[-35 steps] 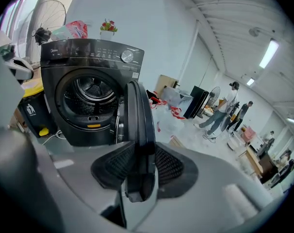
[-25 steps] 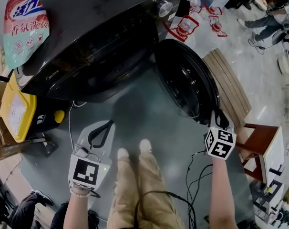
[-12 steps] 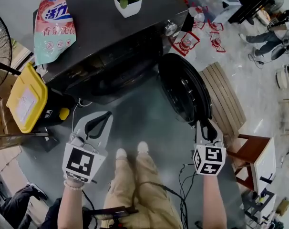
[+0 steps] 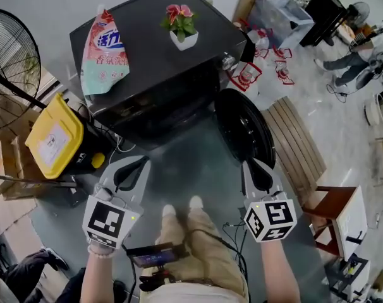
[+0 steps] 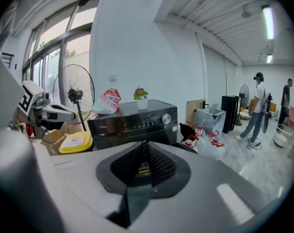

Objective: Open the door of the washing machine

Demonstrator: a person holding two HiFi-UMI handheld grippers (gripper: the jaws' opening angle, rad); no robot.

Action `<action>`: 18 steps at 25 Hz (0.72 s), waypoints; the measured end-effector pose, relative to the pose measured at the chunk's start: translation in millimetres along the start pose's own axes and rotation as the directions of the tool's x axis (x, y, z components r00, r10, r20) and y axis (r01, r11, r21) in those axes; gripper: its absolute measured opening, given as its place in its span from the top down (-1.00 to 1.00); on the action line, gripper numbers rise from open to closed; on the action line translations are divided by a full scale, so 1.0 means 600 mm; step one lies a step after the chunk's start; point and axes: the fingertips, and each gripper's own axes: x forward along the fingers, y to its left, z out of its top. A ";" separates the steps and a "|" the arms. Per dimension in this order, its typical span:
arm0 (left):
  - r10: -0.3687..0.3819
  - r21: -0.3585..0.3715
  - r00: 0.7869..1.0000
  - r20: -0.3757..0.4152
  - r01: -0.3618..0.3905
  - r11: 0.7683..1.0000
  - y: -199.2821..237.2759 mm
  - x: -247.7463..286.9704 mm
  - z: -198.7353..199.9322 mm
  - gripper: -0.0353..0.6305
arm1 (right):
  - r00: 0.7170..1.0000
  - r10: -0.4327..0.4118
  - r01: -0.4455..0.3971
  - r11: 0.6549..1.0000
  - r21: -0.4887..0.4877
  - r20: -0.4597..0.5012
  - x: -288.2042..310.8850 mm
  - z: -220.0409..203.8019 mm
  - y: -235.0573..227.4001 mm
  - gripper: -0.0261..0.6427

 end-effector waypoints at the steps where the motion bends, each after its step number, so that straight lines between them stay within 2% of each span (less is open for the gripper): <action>1: 0.000 0.000 1.000 0.005 0.000 1.000 0.000 -0.011 0.005 0.92 | 1.000 0.003 -0.003 1.000 -0.006 0.010 -0.006 0.011 0.008 0.82; 7: 0.021 -0.050 0.999 0.039 -0.019 0.999 0.001 -0.065 0.031 0.92 | 0.999 0.021 -0.018 0.999 -0.052 0.049 -0.040 0.059 0.052 0.84; 10: 0.035 -0.051 0.998 0.045 -0.032 0.998 -0.004 -0.086 0.040 0.92 | 0.998 0.040 -0.037 0.997 -0.074 0.047 -0.058 0.068 0.072 0.86; 18: 0.066 -0.072 0.993 0.095 -0.059 0.996 0.006 -0.124 0.074 0.92 | 0.992 0.086 -0.080 0.995 -0.067 0.093 -0.083 0.095 0.103 0.87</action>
